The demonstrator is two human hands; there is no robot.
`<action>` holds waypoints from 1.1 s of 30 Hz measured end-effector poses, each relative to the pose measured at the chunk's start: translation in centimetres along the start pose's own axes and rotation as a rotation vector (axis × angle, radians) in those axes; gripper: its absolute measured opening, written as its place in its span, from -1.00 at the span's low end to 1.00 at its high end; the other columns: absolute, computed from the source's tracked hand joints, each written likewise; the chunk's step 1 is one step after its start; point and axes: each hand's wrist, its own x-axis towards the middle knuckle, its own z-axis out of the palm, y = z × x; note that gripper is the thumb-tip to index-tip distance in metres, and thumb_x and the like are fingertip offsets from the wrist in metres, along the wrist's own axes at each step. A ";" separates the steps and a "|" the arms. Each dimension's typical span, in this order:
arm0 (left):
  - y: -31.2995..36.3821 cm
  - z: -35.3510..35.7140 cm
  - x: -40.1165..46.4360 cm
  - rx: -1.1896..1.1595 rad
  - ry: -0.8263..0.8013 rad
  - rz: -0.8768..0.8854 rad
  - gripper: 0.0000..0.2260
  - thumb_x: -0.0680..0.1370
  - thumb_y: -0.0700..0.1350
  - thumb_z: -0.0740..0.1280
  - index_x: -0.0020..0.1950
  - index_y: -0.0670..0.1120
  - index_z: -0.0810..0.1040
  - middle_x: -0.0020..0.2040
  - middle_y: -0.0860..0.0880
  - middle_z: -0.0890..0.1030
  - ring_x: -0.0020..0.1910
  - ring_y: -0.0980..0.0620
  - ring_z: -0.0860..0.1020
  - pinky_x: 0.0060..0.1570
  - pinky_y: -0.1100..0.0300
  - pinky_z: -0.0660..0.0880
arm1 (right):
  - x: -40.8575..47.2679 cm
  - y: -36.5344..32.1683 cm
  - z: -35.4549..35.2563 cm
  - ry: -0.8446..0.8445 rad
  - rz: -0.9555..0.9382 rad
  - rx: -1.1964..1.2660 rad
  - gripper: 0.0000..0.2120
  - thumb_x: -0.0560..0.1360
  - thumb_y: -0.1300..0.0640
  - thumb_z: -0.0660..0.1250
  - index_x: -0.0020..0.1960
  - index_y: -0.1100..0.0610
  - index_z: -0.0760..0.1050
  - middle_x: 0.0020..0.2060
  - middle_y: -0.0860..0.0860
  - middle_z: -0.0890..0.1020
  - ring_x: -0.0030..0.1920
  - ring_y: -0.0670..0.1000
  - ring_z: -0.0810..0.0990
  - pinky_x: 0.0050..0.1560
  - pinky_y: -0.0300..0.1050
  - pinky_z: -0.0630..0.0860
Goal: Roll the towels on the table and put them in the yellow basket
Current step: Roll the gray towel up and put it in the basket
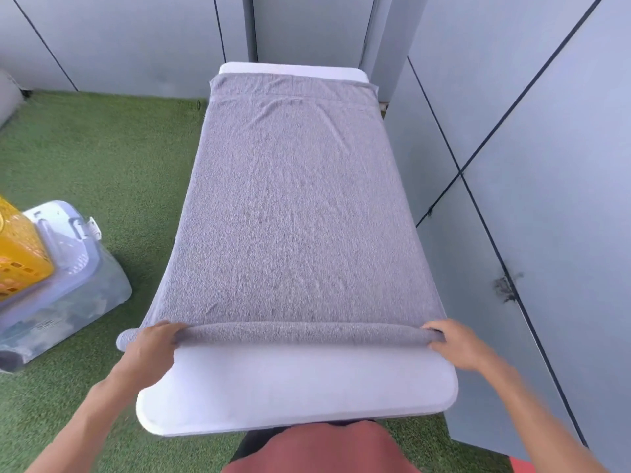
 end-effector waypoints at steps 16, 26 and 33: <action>1.8 2.5 -1.4 0.170 0.383 0.132 -0.51 0.39 -0.35 0.45 0.30 -0.29 0.44 0.18 -0.21 0.45 0.12 -0.25 0.43 0.06 -0.14 0.50 | -0.3 -2.4 4.9 0.624 -0.095 -0.184 -0.49 0.37 0.22 0.49 0.29 0.24 0.49 0.17 0.12 0.45 0.26 0.17 0.35 0.27 0.07 0.39; 1.4 -1.7 1.3 0.040 -0.051 0.021 -0.85 0.49 -0.35 0.25 -0.12 -0.10 0.48 -0.13 -0.03 0.50 -0.04 -0.16 0.50 -0.10 0.05 0.36 | 1.0 -1.4 0.3 0.105 0.009 -0.197 -0.69 0.48 0.26 0.23 0.18 0.08 0.53 0.10 0.04 0.59 0.17 0.08 0.53 0.14 -0.09 0.39; 2.0 -3.1 1.1 -0.213 0.189 -0.056 -0.82 0.46 -0.32 0.41 -0.06 -0.06 0.63 0.00 -0.09 0.55 -0.02 -0.07 0.49 -0.12 0.10 0.31 | 1.7 -1.6 0.1 0.381 0.070 0.301 -0.64 0.36 0.32 0.41 0.03 -0.05 0.50 0.04 0.01 0.47 0.10 0.07 0.50 0.11 -0.02 0.44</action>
